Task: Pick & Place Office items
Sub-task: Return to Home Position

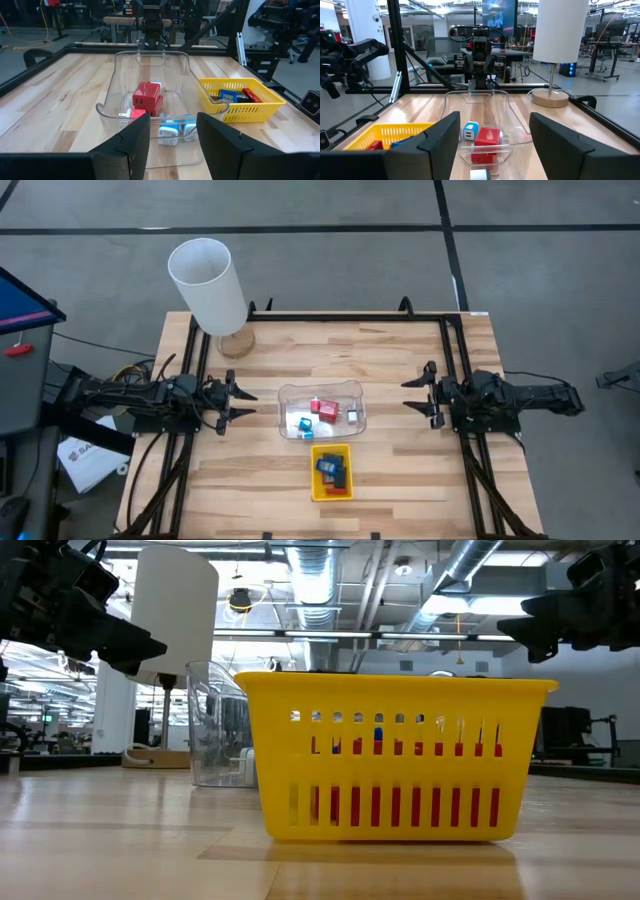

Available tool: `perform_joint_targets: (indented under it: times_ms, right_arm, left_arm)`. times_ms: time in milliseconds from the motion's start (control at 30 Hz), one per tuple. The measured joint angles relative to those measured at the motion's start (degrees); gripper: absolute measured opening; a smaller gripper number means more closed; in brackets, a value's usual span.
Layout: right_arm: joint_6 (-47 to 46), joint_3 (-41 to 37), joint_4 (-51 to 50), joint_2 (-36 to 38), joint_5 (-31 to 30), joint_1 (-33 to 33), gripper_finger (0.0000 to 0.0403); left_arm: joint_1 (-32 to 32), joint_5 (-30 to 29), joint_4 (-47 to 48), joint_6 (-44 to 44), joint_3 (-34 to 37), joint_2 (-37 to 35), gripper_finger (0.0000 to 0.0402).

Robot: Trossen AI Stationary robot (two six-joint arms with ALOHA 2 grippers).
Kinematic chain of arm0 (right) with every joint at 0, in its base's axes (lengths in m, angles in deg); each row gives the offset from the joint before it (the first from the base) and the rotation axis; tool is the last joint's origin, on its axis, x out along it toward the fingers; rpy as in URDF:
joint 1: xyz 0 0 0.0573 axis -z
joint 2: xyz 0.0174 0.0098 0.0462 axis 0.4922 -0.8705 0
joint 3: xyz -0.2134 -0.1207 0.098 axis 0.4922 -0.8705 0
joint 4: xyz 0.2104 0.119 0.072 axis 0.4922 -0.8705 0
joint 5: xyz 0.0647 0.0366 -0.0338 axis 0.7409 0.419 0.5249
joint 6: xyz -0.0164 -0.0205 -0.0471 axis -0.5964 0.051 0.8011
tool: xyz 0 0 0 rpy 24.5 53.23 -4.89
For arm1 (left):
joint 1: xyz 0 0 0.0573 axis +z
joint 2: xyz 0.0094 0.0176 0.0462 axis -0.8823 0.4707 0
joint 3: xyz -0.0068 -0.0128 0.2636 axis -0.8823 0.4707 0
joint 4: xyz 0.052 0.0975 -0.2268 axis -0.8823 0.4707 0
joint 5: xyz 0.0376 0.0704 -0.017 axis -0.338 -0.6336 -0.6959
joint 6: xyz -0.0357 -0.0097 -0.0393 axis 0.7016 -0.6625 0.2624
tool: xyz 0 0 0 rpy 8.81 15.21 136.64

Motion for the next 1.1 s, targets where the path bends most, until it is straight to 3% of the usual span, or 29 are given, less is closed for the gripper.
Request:
perform_joint_targets:
  times_ms: [433, 833, 1100]
  right_arm:
    - [0.0, 0.0, 0.0, 0.0, 0.0, 0.0, 0.0232]
    - [0.0, 0.0, 0.0, 0.0, 0.0, 0.0, 0.0232]
    - [0.0, 0.0, -0.2, 0.0, 0.0, 0.0, 0.0232]
  left_arm:
    - [-0.5, 0.0, 0.0, 0.0, 0.0, -0.9, 0.0159]
    - [-0.5, 0.0, 0.0, 0.0, 0.0, -12.9, 0.0159]
    - [-0.5, 0.0, -3.7, 0.0, 0.0, -11.2, 0.0159]
